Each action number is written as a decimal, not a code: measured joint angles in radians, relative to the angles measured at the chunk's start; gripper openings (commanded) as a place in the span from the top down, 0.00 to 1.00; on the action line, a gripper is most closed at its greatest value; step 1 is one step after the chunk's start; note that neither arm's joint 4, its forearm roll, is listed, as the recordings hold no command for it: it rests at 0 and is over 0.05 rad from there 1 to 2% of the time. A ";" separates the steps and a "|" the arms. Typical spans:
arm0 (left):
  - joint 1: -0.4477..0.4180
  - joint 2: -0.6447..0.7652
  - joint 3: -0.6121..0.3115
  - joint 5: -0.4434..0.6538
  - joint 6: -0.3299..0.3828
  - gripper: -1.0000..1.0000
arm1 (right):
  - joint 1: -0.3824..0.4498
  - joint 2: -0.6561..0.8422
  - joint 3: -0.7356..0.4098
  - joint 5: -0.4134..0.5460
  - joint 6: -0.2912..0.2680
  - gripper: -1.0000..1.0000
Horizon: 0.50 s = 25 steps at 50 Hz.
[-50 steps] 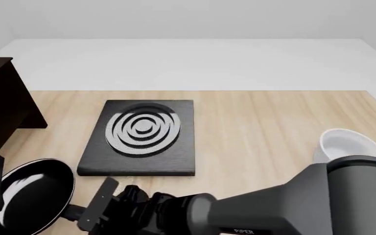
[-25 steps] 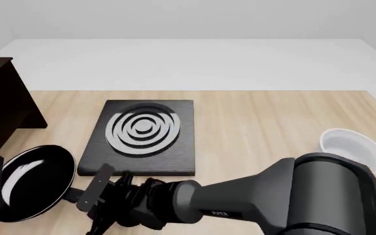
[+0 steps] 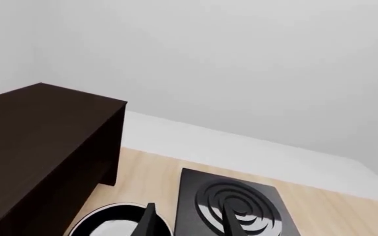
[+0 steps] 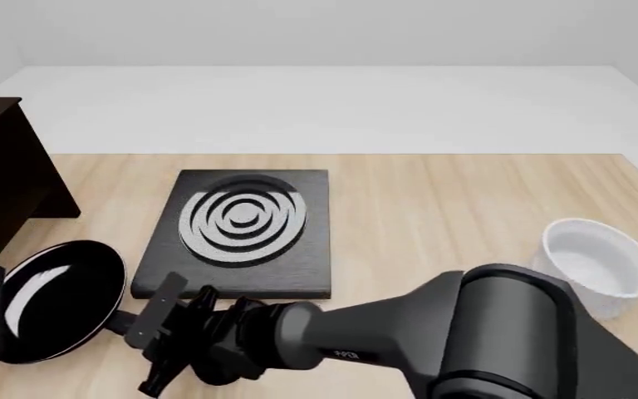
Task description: Put the frying pan under the cabinet shelf.
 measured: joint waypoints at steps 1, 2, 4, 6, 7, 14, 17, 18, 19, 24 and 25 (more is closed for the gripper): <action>0.001 0.000 0.001 -0.001 -0.001 0.00 | 0.000 0.004 -0.004 0.001 0.000 1.00; 0.002 0.000 0.002 -0.002 -0.001 0.00 | 0.001 0.008 -0.009 0.002 0.000 1.00; 0.003 0.000 0.004 -0.004 -0.002 0.00 | 0.002 0.016 -0.018 0.003 0.000 1.00; 0.004 0.000 0.006 -0.006 -0.003 0.00 | 0.002 0.024 -0.029 0.006 0.000 1.00; 0.005 0.000 0.007 -0.006 -0.004 0.00 | 0.003 0.027 -0.034 0.007 0.000 1.00; 0.010 0.000 0.013 -0.013 -0.008 0.00 | 0.003 0.050 -0.072 0.020 -0.007 1.00; 0.012 0.000 0.015 -0.015 -0.010 0.00 | 0.002 0.060 -0.089 0.027 -0.011 1.00; 0.012 0.000 0.015 -0.015 -0.011 0.00 | 0.002 0.063 -0.095 0.029 -0.013 1.00; 0.013 0.000 0.016 -0.015 -0.012 0.00 | 0.001 0.066 -0.101 0.031 -0.014 1.00; 0.014 0.000 0.016 -0.016 -0.015 0.00 | -0.001 0.081 -0.128 0.040 -0.022 1.00; 0.015 0.000 0.016 -0.016 -0.015 0.00 | -0.001 0.084 -0.133 0.042 -0.024 1.00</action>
